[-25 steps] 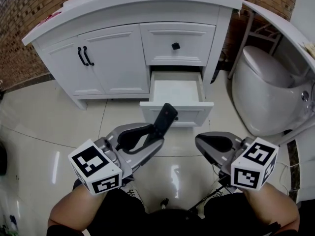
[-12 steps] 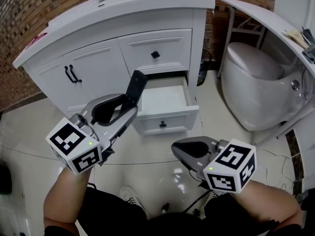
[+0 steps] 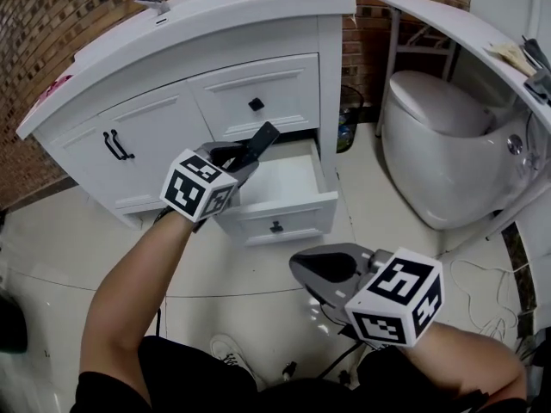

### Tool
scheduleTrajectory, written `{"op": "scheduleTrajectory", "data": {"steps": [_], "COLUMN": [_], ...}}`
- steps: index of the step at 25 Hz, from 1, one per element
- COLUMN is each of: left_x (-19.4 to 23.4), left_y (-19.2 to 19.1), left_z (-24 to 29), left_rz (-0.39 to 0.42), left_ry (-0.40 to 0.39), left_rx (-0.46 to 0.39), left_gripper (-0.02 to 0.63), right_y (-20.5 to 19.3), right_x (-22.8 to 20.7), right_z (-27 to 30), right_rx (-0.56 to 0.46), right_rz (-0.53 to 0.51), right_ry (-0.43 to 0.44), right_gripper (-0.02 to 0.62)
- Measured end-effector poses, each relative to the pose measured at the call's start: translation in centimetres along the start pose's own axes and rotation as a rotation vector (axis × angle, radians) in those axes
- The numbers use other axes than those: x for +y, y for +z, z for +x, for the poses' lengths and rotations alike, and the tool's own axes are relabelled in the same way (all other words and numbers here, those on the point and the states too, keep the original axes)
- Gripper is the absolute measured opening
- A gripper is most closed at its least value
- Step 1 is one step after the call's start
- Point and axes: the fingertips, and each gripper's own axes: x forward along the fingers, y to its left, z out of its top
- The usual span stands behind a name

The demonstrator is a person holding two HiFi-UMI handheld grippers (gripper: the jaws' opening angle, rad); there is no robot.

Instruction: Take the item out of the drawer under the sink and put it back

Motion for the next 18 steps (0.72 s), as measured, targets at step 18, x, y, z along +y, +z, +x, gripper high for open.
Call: {"op": "scheduleTrajectory", "data": {"steps": [18], "left_x": [0.4], "left_y": [-7.1], "left_z": [12.5], "left_rz": [0.165], "left_ry": [-0.12], "left_rx": [0.275], "left_gripper": [0.167], "right_y": [0.6], "right_x": [-1.6], "right_z": [-0.1], "right_rx": [-0.015], "right_rz": [0.044], "right_ry": [0.031], "right_gripper": [0.003]}}
